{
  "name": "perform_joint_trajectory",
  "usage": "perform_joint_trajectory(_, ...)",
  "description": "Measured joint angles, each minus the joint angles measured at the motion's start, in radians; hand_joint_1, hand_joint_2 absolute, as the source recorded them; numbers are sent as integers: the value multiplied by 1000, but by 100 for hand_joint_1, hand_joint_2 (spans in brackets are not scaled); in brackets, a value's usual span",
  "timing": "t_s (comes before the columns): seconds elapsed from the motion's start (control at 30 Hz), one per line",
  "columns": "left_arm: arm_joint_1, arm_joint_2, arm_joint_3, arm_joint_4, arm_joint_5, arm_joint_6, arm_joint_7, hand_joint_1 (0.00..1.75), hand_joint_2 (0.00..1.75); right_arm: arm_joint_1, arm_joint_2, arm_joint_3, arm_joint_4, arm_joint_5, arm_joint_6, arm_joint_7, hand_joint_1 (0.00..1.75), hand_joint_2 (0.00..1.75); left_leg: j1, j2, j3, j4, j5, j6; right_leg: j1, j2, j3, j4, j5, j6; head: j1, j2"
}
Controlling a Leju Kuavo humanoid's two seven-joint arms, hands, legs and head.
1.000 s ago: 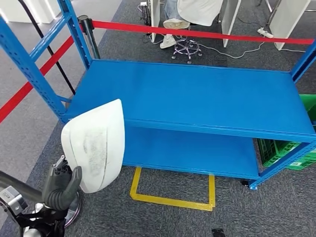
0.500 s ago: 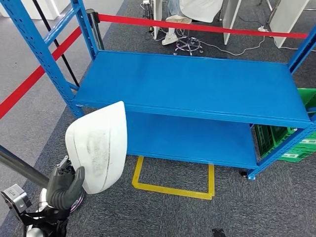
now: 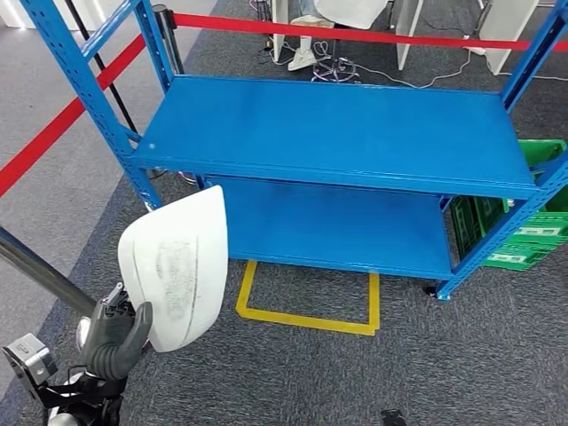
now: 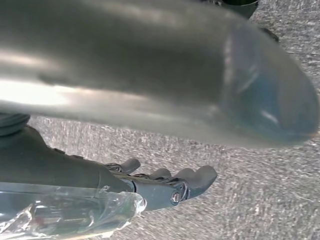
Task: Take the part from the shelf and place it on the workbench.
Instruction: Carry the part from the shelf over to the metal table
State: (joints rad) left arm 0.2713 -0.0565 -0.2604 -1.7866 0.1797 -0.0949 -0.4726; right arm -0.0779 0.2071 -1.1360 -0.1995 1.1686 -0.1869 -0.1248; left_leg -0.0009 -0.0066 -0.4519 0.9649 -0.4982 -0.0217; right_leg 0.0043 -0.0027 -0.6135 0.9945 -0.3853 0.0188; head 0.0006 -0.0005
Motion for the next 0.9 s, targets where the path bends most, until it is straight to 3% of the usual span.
perform_joint_trajectory(0.03, -1, 0, 0, 0, 0, 0, 0, 175, 175, 0, 0, 0, 0, -3, 0, 2, 0, 0, -2, 0, 12, -26, -6, 4, 1, 0, -6, 0, 9, 5, 1, 0)
perform_joint_trajectory(0.1, 0, 0, 1, 0, 0, -2, 0, 175, 175, 2, 0, -2, 0, -10, 1, 9, 0, 0, -2, 2, 0, -34, 0, 17, -2, 1, -18, 0, 16, 16, 1, 0)
perform_joint_trajectory(0.17, 0, -1, 1, 1, -1, -6, 0, 175, 175, 4, 0, -6, 0, -18, 4, 18, 0, 0, 1, 7, -14, -35, 14, 31, -4, 3, -41, 43, -31, 27, 6, 0)
perform_joint_trajectory(0.23, 0, -1, 1, 1, -1, -10, 0, 175, 175, 6, 0, -11, 0, -24, 7, 24, 0, 0, 2, 14, -29, -34, 29, 38, -6, 2, -80, 164, -121, 37, 11, 0)
perform_joint_trajectory(0.27, 1, -1, 1, 2, -2, -12, 0, 175, 175, 6, 0, -13, 0, -26, 9, 27, 0, 0, 2, 18, -37, -34, 36, 39, -6, 2, -98, 230, -152, 41, 12, 0)
perform_joint_trajectory(0.3, 1, -1, 1, 4, -2, -14, 0, 175, 175, 6, 0, -15, 0, -27, 11, 31, 0, 0, 1, 23, -46, -32, 43, 39, -7, 2, -105, 275, -161, 43, 12, 0)
perform_joint_trajectory(0.33, 1, -1, 1, 5, -2, -15, 0, 175, 175, 7, 0, -17, 0, -28, 12, 35, 0, 0, 1, 28, -54, -31, 48, 38, -7, 1, -94, 283, -151, 44, 12, 0)
perform_joint_trajectory(0.37, 1, -1, 1, 6, -2, -16, 0, 175, 175, 8, 0, -20, 0, -29, 12, 39, 0, 0, 2, 33, -61, -29, 53, 36, -7, -1, -62, 250, -128, 44, 12, 0)
perform_joint_trajectory(0.4, 2, -1, 1, 6, -3, -17, 0, 175, 175, 8, 0, -22, 0, -29, 13, 41, 0, 0, 1, 39, -66, -27, 56, 33, -8, -9, -12, 184, -104, 44, 12, 0)
perform_joint_trajectory(0.47, 3, -1, 1, 7, -3, -20, 0, 175, 175, 5, 0, -25, 0, -28, 12, 48, 0, 0, -3, 49, -71, -22, 61, 25, -5, -35, 87, 42, -86, 38, 13, 0)
perform_joint_trajectory(0.5, 3, -1, 1, 7, -3, -22, 0, 175, 175, 4, 0, -26, 0, -27, 12, 51, 0, 0, -5, 54, -73, -20, 63, 20, -3, -42, 111, 2, -87, 32, 13, 0)
perform_joint_trajectory(0.6, 4, 0, 0, 9, -2, -26, 0, 175, 175, 5, 0, -28, 0, -27, 13, 55, 0, 0, -5, 65, -77, -15, 66, 4, 0, -27, 101, -14, -87, 7, 11, 0)
perform_joint_trajectory(0.67, 6, 0, 0, 9, -2, -26, 0, 175, 175, 7, 0, -28, 0, -26, 15, 56, 0, 0, -2, 47, -95, 25, 28, -8, -2, -14, 94, -16, -78, -11, 8, 0)
perform_joint_trajectory(0.77, 10, 0, 0, 13, -2, -26, 0, 175, 175, 8, 0, -29, 0, -25, 17, 56, 0, 0, 1, 19, -179, 222, -82, -17, -1, 9, 77, -15, -63, -24, 6, 0)
perform_joint_trajectory(0.8, 11, 0, 0, 15, -2, -27, 0, 175, 175, 9, 0, -29, 0, -24, 17, 59, 0, 0, 1, 17, -201, 273, -97, -17, 0, 18, 73, -15, -60, -25, 6, 0)
perform_joint_trajectory(0.83, 11, 0, 0, 17, -2, -27, 0, 175, 175, 11, 0, -29, 0, -24, 16, 62, 0, 0, 0, 15, -206, 287, -89, -15, 1, 27, 70, -14, -58, -24, 6, 0)
perform_joint_trajectory(0.9, 12, 0, 0, 22, -1, -29, 0, 175, 175, 12, 0, -30, 0, -23, 15, 67, 0, 0, 0, 6, -162, 205, -23, -6, 3, 47, 68, -14, -55, -22, 6, 0)
